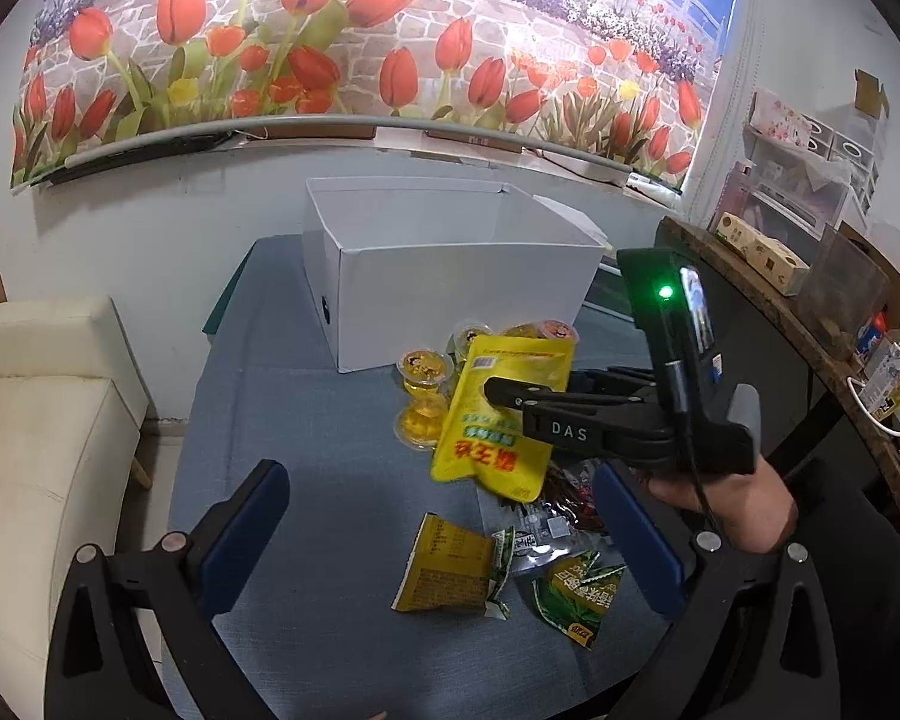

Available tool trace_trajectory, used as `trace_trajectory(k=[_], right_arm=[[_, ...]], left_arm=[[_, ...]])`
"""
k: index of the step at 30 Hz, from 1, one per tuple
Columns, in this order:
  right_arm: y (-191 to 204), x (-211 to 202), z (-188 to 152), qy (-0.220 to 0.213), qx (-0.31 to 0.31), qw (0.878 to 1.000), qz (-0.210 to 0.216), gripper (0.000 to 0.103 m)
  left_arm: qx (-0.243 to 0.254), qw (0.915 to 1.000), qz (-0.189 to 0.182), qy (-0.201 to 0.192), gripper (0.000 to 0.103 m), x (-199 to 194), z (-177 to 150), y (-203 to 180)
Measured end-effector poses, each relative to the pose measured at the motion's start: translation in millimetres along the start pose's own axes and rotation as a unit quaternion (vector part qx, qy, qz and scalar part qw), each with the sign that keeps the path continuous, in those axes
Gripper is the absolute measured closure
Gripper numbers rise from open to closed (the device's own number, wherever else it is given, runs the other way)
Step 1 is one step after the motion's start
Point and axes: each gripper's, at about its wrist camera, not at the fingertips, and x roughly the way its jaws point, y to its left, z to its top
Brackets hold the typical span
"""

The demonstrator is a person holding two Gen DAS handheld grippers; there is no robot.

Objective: Organize snacks
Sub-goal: 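Grasp the yellow pouch with the right gripper and lift it, then grasp the yellow-brown packet with the left gripper while the right gripper holds the yellow pouch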

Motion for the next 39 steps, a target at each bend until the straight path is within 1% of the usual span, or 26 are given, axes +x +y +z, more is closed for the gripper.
trace_trajectory(k=[1,2,3,5,8,9,10,12,14,16,18,22,26,31,34,39], right_arm=[[4.1,-1.8,0.3,0.000,-0.004,1.000,0.003,0.070],[5.5,-4.1,1.8,-0.001,-0.007,1.000,0.006,0.078],[10.5,-6.4,3.6,0.000,-0.012,1.000,0.014,0.082],[20.5,-12.4,5.9,-0.001,-0.024,0.999,0.023,0.088],[41.2,-26.4,8.8,-0.013,-0.054,0.998,0.019,0.095],[47.9,-33.0,9.6,-0.020,-0.066,0.998,0.015,0.097],[54.5,-40.2,9.9,-0.029,-0.079,0.996,0.001,0.098],[63.0,-51.1,10.9,-0.041,-0.098,0.994,-0.012,0.098],[67.2,-61.0,11.5,-0.049,-0.106,0.993,-0.013,0.098],[67.3,-70.5,11.5,-0.056,-0.107,0.993,-0.016,0.098],[65.6,-82.7,9.6,-0.065,-0.106,0.992,-0.027,0.098],[54.0,-109.2,-0.2,-0.083,-0.094,0.992,-0.031,0.098],[36.0,-133.3,-14.0,-0.096,-0.081,0.991,-0.049,0.098],[13.9,-148.4,-34.3,-0.092,-0.059,0.992,-0.059,0.098],[2.6,-149.6,-46.0,-0.083,-0.047,0.994,-0.060,0.098],[-1.0,-144.7,-54.9,-0.074,-0.040,0.995,-0.051,0.098]], left_arm=[[-0.001,1.0000,-0.001,0.000,0.000,0.7,-0.1,0.3],[-0.002,1.0000,-0.002,0.001,0.000,0.9,-0.4,0.2],[-0.002,1.0000,-0.002,0.001,0.000,1.3,-0.1,0.7],[-0.004,1.0000,0.000,0.000,0.000,1.1,-0.2,1.7],[-0.011,0.9999,-0.002,-0.002,0.000,-0.7,-0.2,6.1],[-0.012,0.9999,-0.001,-0.003,0.000,-1.4,0.0,7.1],[-0.013,0.9999,0.000,-0.004,0.000,-2.2,0.4,8.4],[-0.015,0.9999,0.002,-0.005,0.000,-2.8,0.0,10.5],[-0.017,0.9999,0.003,-0.004,0.000,-1.9,-0.6,12.1],[-0.016,0.9999,0.004,0.001,0.000,0.2,-2.2,12.0],[-0.014,0.9999,0.003,0.005,0.000,2.3,-4.5,10.8],[-0.012,0.9998,-0.004,0.018,0.000,8.3,-11.2,6.6],[-0.005,0.9994,-0.011,0.031,0.000,16.1,-21.4,-1.7],[0.009,0.9984,-0.014,0.055,0.000,33.8,-36.9,-13.9],[0.020,0.9976,-0.008,0.065,0.000,48.6,-42.9,-15.4],[0.026,0.9945,-0.007,0.101,0.001,85.5,-49.0,-9.4]])
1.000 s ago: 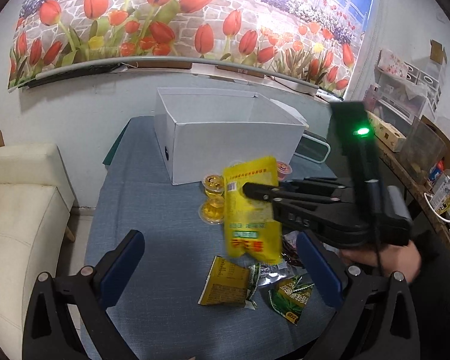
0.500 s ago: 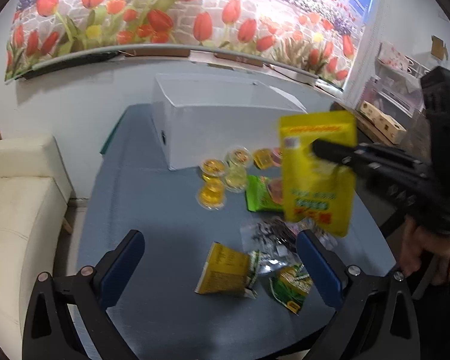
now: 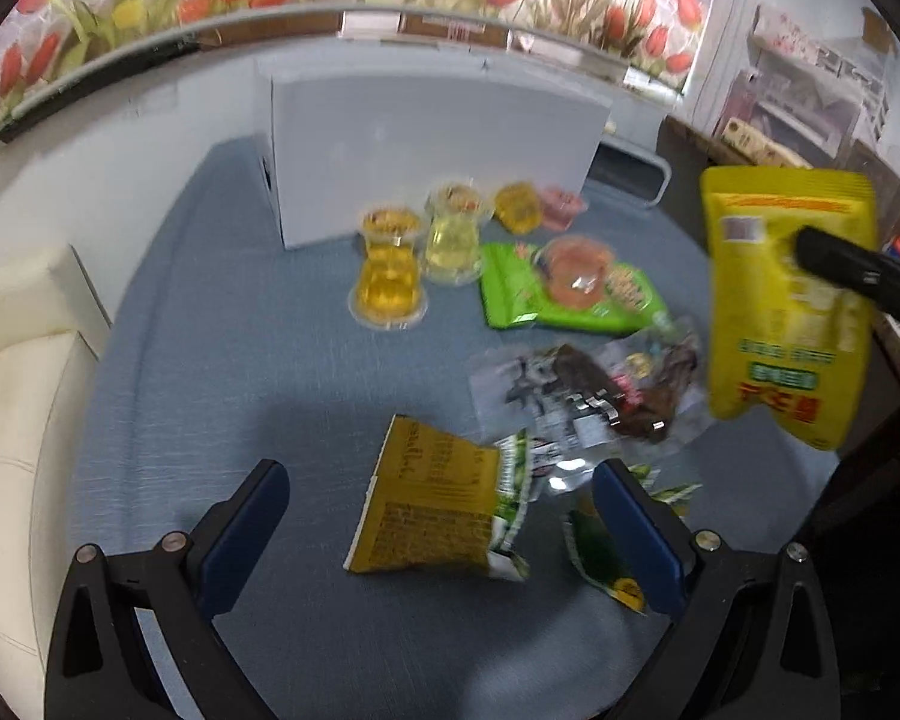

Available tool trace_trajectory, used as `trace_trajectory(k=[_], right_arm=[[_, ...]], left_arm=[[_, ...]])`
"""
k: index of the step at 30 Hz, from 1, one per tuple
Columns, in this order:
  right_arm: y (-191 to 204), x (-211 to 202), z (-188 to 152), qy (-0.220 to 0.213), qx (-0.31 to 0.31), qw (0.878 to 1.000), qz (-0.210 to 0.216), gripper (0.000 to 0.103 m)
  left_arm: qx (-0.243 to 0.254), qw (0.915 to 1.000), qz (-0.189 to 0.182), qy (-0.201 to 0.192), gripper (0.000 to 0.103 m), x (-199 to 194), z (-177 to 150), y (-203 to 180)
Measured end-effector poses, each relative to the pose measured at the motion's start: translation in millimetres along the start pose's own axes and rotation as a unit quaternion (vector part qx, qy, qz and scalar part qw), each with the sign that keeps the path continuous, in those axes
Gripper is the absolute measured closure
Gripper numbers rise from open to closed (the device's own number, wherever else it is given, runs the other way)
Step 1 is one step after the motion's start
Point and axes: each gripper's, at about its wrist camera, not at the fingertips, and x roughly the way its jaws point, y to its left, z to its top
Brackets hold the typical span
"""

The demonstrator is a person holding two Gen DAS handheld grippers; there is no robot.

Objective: Organize snacks
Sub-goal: 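Grasp the yellow-brown packet with the left gripper while the right gripper holds the yellow pouch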

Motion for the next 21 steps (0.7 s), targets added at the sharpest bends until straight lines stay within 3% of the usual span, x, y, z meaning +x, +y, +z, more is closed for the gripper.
trace_trajectory(k=[2,4,8,14,21], right_arm=[[0.3,0.7,-2.9,0.002,0.001,1.000,0.003,0.098],[2.9,1.1,-4.2,0.002,0.001,1.000,0.007,0.098],[1.9,1.1,-3.8,0.000,0.005,1.000,0.009,0.098],[2.1,1.0,-3.2,0.000,0.005,1.000,0.007,0.098],[1.1,2.0,-2.4,-0.002,0.006,1.000,0.009,0.098]], left_arm=[[0.003,1.0000,-0.003,0.008,0.005,9.8,-0.3,0.4],[0.009,0.9997,-0.003,0.021,0.034,18.1,-0.9,-0.3],[0.022,0.9996,-0.003,0.018,0.049,20.9,0.1,-2.3],[0.025,0.9996,-0.015,0.004,0.058,12.1,-1.3,-3.1],[0.030,0.9980,-0.017,-0.052,0.061,-29.2,18.3,-12.4]])
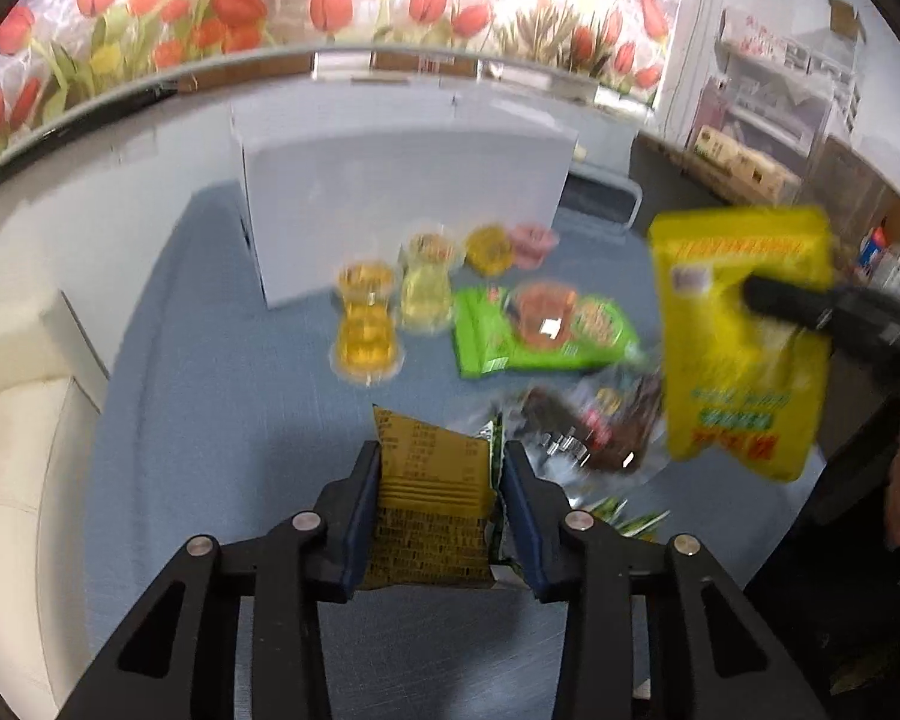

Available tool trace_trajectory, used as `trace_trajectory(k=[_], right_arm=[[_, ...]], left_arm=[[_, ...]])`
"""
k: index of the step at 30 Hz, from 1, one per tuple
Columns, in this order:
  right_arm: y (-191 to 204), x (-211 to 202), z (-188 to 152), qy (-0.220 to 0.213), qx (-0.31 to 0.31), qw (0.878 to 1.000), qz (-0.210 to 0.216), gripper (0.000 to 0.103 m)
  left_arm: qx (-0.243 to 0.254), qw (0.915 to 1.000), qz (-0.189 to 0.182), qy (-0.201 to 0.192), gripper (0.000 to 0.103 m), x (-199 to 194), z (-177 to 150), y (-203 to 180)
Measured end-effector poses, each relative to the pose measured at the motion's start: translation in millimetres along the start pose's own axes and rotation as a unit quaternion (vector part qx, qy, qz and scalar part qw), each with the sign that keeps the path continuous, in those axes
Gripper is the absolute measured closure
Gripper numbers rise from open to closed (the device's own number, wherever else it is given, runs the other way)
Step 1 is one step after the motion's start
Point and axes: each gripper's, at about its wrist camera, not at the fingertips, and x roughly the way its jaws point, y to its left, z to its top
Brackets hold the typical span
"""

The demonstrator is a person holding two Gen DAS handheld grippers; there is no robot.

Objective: Organize snacks
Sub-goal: 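Grasp the yellow-brown packet with the left gripper while the right gripper holds the yellow pouch, then drop the yellow pouch and yellow-brown packet into the white box with both grippers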

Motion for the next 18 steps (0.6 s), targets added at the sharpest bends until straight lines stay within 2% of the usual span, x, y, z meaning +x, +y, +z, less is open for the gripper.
trace_trajectory(k=[5,8,14,18], right_arm=[[-3.2,1.8,9.9,-0.008,0.002,1.000,-0.001,0.098],[-6.7,2.0,20.7,-0.018,0.003,1.000,0.000,0.098],[-16.8,6.0,56.6,-0.043,-0.004,0.999,-0.001,0.098],[-31.6,16.0,95.9,-0.064,0.007,0.998,0.001,0.098]], left_arm=[[0.007,0.9983,-0.002,-0.058,0.061,-31.3,32.3,-11.4],[0.016,0.9972,-0.002,-0.073,0.062,-40.5,48.1,-16.0],[0.015,0.9952,-0.001,-0.097,0.062,-36.6,90.1,-18.4],[0.004,0.9941,0.001,-0.108,0.062,-28.0,129.1,-11.3]])
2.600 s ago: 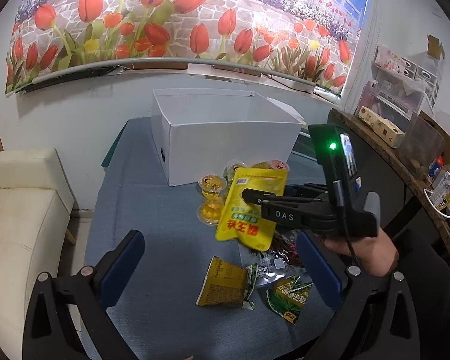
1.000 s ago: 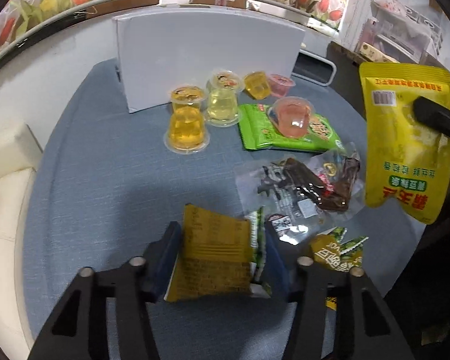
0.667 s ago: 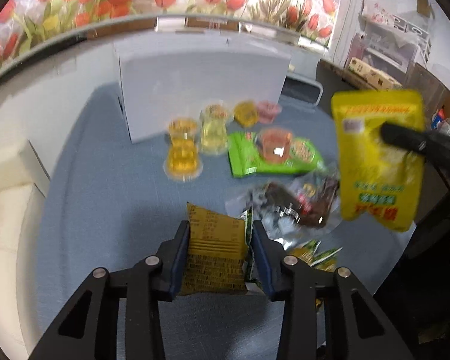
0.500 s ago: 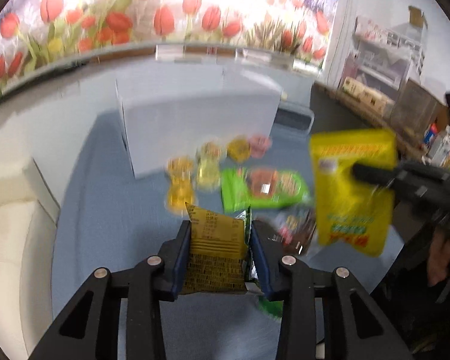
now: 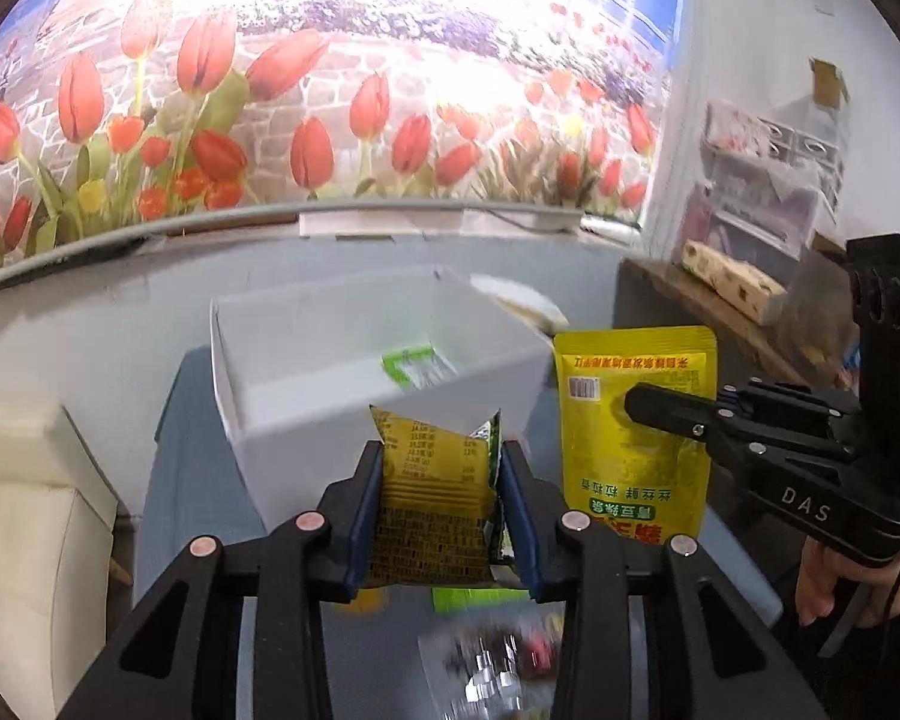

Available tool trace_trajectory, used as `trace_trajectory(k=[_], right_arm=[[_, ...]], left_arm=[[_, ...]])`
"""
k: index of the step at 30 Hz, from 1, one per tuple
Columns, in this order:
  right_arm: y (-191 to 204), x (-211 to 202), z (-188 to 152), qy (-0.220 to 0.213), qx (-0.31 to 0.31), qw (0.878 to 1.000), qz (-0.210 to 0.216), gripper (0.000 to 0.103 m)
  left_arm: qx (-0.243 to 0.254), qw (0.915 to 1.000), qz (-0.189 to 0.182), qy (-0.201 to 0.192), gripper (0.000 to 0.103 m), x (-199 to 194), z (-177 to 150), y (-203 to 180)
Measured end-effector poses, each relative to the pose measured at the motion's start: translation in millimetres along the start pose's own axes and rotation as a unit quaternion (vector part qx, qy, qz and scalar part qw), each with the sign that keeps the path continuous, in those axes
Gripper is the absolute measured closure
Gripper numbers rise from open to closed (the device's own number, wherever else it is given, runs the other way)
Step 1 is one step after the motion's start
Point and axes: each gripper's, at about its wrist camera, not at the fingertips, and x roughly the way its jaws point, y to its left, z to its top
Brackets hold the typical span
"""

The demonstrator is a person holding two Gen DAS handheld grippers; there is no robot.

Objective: Organize snacks
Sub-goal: 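Drop the yellow pouch and yellow-brown packet into the white box with both grippers, then grasp the green-and-yellow packet with the left gripper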

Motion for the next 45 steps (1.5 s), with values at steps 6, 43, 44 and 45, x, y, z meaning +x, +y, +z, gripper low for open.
trace_trajectory(k=[6,43,44,45], right_arm=[[-29.9,44.5,61.9,-0.019,0.023,1.000,-0.004,0.098],[-48.6,173.2,84.0,0.047,-0.001,0.995,-0.086,0.000],[-49.0,170.3,83.1,0.046,0.002,0.995,-0.084,0.000],[-49.5,166.5,81.9,0.045,0.006,0.996,-0.082,0.000]], left_arm=[[-0.001,0.9998,0.010,-0.018,0.062,37.3,64.7,19.8],[-0.020,0.9942,0.067,0.081,0.000,150.7,73.8,80.6],[-0.020,0.9941,0.069,0.081,0.000,147.8,73.4,79.1],[-0.019,0.9941,0.070,0.080,0.000,142.6,72.4,77.3]])
